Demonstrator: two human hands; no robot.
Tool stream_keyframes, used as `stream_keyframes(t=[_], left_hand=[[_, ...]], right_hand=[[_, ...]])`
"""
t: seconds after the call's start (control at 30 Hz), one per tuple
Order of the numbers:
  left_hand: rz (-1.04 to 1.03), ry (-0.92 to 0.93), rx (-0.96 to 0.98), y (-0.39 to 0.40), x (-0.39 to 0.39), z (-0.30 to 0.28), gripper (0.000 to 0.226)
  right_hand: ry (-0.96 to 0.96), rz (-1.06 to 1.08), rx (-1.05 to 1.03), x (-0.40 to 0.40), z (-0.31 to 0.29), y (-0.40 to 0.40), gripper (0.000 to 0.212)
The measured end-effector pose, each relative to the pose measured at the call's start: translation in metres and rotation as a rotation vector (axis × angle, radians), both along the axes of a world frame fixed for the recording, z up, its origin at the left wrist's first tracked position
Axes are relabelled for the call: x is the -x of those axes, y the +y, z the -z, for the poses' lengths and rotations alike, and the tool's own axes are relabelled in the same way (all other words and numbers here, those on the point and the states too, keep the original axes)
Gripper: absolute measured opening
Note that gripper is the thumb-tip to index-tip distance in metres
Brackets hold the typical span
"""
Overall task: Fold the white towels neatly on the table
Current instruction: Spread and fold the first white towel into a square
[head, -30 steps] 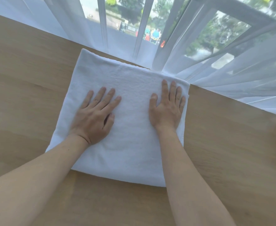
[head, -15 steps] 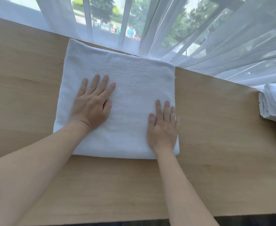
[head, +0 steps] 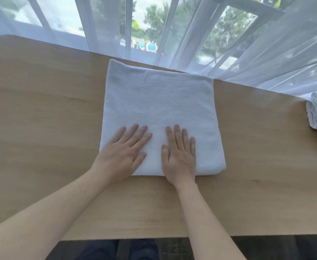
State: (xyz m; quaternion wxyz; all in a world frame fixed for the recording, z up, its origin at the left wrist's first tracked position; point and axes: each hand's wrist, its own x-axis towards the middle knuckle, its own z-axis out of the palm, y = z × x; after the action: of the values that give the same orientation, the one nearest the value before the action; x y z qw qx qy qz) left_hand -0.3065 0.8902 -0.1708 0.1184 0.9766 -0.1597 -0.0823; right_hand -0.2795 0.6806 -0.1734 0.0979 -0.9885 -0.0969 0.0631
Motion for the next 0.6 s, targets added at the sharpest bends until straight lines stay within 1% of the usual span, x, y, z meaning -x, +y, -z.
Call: stream_keyframes(t=[0.1,0.17,0.23,0.3,0.33,0.4,0.47,0.5,0.6], left_hand=[[0.016,-0.101,0.001,0.020,0.025,-0.003,0.064],[0.057,-0.143,0.036,0.032,0.035,-0.002,0.067],[0.110,-0.161,0.056,0.042,0.041,0.002,0.074],[0.158,-0.188,0.096,0.051,0.047,0.008,0.077],[0.168,-0.217,0.136,0.056,0.049,0.012,0.074],[0.163,-0.305,0.251,0.068,0.054,0.021,0.057],[0.115,-0.359,0.369,0.075,0.058,0.026,0.042],[0.090,-0.362,0.412,0.077,0.059,0.028,0.039],[0.062,-0.346,0.479,0.075,0.062,0.030,0.043]], right_hand=[[0.055,0.087,-0.022,0.001,-0.003,-0.004,0.063],[0.110,0.094,-0.062,0.005,-0.006,-0.007,0.070],[0.152,0.006,-0.093,0.013,-0.010,-0.014,0.080],[0.172,-0.098,-0.070,0.023,-0.013,-0.024,0.091],[0.167,-0.141,-0.047,0.029,-0.013,-0.028,0.097],[0.141,-0.198,-0.012,0.038,-0.014,-0.034,0.106],[0.116,-0.235,0.017,0.042,-0.015,-0.037,0.105],[0.113,-0.244,0.023,0.042,-0.016,-0.037,0.101],[0.129,-0.211,-0.019,0.037,-0.025,-0.035,0.088]])
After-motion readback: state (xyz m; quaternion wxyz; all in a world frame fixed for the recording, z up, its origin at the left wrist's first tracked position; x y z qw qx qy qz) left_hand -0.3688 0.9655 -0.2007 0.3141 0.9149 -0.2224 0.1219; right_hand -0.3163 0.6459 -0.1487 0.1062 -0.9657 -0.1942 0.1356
